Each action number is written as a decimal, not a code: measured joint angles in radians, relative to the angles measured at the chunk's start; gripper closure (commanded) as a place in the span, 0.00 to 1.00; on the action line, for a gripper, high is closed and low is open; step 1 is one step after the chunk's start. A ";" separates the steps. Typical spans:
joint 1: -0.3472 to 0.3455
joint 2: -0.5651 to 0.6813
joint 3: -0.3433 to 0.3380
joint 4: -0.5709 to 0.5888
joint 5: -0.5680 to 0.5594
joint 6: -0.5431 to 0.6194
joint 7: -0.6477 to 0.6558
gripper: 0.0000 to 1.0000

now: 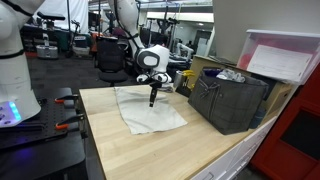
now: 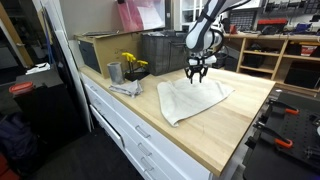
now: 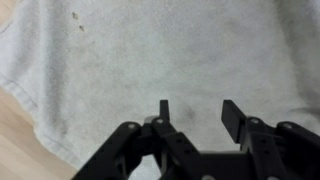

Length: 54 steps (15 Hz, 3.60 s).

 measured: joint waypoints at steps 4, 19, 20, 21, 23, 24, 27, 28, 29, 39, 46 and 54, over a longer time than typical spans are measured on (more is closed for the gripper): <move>-0.013 0.060 -0.038 0.035 0.012 -0.002 0.125 0.99; -0.214 0.120 -0.030 0.075 0.219 0.002 0.178 1.00; -0.215 0.121 -0.032 0.074 0.219 0.006 0.178 1.00; -0.215 0.123 -0.037 0.074 0.219 0.012 0.178 1.00; -0.214 0.128 -0.052 0.073 0.213 0.033 0.178 1.00; -0.214 0.132 -0.062 0.073 0.206 0.046 0.178 1.00; -0.212 0.145 -0.098 0.074 0.178 0.083 0.178 1.00; -0.211 0.151 -0.111 0.075 0.164 0.094 0.178 1.00; -0.210 0.157 -0.124 0.076 0.153 0.105 0.178 1.00; -0.182 0.195 -0.212 0.076 0.106 0.166 0.178 1.00; -0.110 0.144 -0.209 0.031 0.104 0.235 0.174 1.00; -0.133 0.148 -0.161 0.012 0.124 0.200 0.178 1.00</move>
